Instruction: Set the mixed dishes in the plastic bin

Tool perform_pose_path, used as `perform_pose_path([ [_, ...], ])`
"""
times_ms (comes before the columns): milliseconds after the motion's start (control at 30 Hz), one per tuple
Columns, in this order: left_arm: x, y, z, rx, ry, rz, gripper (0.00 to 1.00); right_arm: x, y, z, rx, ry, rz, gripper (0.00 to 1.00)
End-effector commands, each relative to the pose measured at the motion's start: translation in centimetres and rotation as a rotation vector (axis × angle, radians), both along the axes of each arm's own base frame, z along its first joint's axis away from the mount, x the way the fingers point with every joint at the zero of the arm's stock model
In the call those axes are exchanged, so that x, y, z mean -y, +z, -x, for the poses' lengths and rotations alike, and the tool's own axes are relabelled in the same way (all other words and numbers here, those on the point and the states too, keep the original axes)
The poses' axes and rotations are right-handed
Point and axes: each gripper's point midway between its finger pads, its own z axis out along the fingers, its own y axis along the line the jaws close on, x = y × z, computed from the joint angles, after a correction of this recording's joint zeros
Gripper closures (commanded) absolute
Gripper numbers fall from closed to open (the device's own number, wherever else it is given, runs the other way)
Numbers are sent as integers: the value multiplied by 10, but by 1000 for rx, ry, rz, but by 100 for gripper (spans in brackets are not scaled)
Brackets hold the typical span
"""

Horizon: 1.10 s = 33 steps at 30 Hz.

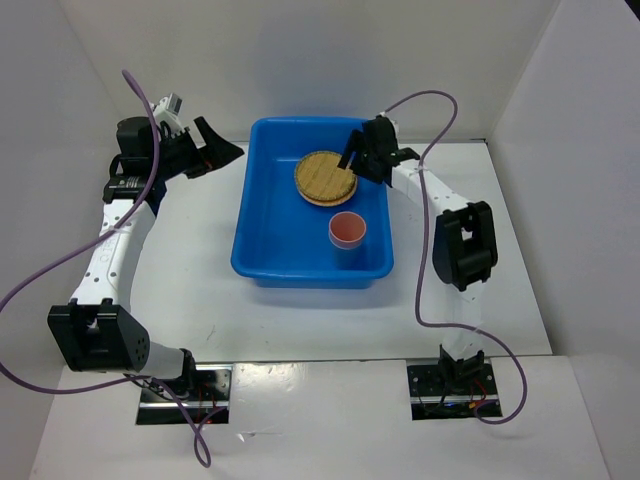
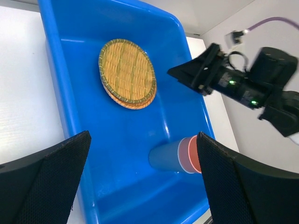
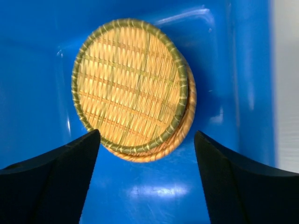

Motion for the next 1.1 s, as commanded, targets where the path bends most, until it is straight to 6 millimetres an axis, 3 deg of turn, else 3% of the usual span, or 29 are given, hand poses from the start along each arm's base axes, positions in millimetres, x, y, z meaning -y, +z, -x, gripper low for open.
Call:
perform_pose_path([
  [0,0,6,-3,50,-21,-10,0,16,108,7,223,-45,47,13],
  [67,-1,5,-4,57,-14,-24,0,26,126,13,274,-89,75,9],
  [100,-3,-1,-6,35,-6,-26,0,32,152,22,326,-109,61,7],
  [233,-9,-14,-8,-10,17,-69,0,54,198,49,451,-164,48,0],
  [400,-9,-19,-11,-15,37,-149,0,78,227,87,542,-210,36,0],
  [567,-13,-24,-10,-34,87,-243,0,98,210,120,523,-238,60,0],
  [600,-10,-27,-9,-32,78,-274,0,103,194,125,490,-254,76,0],
  [667,-14,-27,-10,-35,115,-314,0,107,193,137,501,-261,60,0],
  [700,-15,-27,-10,-35,121,-339,0,109,176,143,472,-261,67,0],
  [733,-10,-29,-8,-39,119,-361,0,111,175,148,480,-262,63,0],
  [800,-19,-40,-9,-64,184,-423,0,117,170,162,489,-263,57,0],
  [867,-18,-42,-7,-70,193,-451,0,122,178,177,521,-272,31,0],
  [900,-19,-47,-7,-77,187,-461,0,124,168,182,500,-275,30,0],
  [1067,-8,-59,2,-77,133,-423,0,128,158,212,532,-250,-19,0],
])
